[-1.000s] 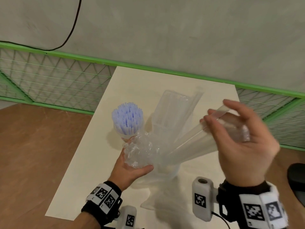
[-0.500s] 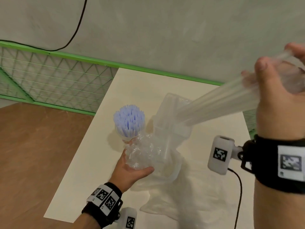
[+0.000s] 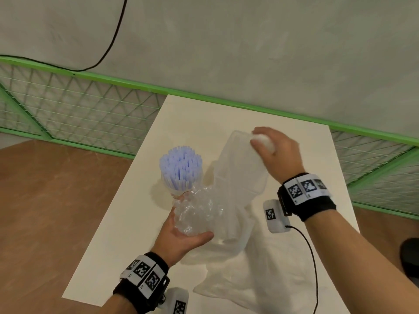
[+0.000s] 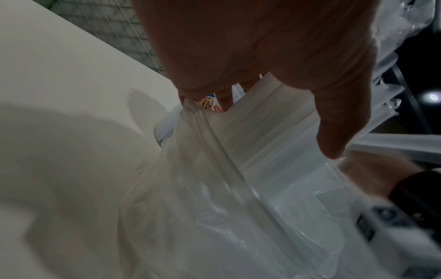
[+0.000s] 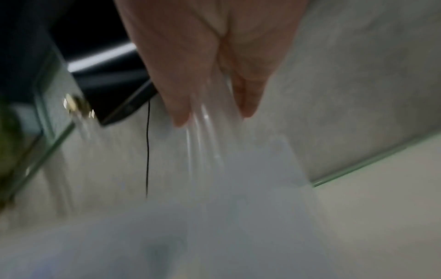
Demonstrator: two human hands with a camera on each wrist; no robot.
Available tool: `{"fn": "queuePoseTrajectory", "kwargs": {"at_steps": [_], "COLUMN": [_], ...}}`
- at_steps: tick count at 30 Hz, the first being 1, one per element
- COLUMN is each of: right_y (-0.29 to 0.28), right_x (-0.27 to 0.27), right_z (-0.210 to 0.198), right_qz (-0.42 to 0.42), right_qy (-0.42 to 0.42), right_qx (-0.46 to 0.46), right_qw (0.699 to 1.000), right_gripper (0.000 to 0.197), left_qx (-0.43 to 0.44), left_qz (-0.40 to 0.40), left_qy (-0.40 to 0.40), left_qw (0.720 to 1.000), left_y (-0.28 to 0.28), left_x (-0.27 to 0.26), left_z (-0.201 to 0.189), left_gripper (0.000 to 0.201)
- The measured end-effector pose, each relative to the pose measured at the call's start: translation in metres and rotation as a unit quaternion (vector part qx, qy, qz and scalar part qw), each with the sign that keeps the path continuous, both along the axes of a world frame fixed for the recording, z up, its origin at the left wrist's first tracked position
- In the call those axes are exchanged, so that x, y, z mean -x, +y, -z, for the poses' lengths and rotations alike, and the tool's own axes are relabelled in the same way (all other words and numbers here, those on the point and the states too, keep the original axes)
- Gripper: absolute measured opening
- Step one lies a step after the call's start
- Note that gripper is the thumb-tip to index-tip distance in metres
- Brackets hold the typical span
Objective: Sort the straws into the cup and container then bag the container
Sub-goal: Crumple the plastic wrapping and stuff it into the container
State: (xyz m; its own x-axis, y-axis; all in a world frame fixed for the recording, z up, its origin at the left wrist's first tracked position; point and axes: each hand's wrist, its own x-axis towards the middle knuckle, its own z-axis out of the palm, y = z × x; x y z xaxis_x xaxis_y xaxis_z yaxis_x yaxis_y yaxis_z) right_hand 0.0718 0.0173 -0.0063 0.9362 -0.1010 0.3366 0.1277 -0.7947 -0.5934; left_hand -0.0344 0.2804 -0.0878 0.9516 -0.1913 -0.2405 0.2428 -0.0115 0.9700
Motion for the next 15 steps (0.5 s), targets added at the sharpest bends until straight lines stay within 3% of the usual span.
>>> {"fn": "queuePoseTrajectory", "kwargs": {"at_steps": [2,4,6,9,12,15], "right_y": [-0.004,-0.003,0.001,0.009,0.026,0.031], "right_x": [-0.002,0.001,0.011,0.034,0.062,0.073], "right_z": [0.020,0.026,0.013,-0.007,-0.003,0.018], "right_qz": [-0.048,-0.047,-0.029,-0.090,-0.248,-0.301], "right_qy": [0.146,0.188,0.111,-0.024,-0.007,0.008], "right_qx": [0.149,0.176,0.151,0.159,0.246,0.265], "right_qw": [0.977,0.965,0.982,0.983,0.937,0.916], "right_gripper": [0.040,0.046,0.040,0.062,0.061,0.047], "left_qx": [-0.004,-0.008,-0.012,-0.012,-0.009,-0.014], "left_qz": [0.005,0.000,-0.001,0.000,0.001,0.005], "left_qy": [-0.004,-0.004,-0.005,-0.002,0.002,-0.003], "left_qw": [1.000,1.000,1.000,1.000,1.000,1.000], "left_y": [0.000,0.000,0.001,0.003,0.004,0.003], "left_x": [0.000,-0.001,-0.002,-0.002,-0.002,-0.002], "left_z": [0.000,0.002,0.003,0.005,0.006,0.004], "left_gripper": [0.087,0.087,0.087,0.089,0.091,0.090]}}
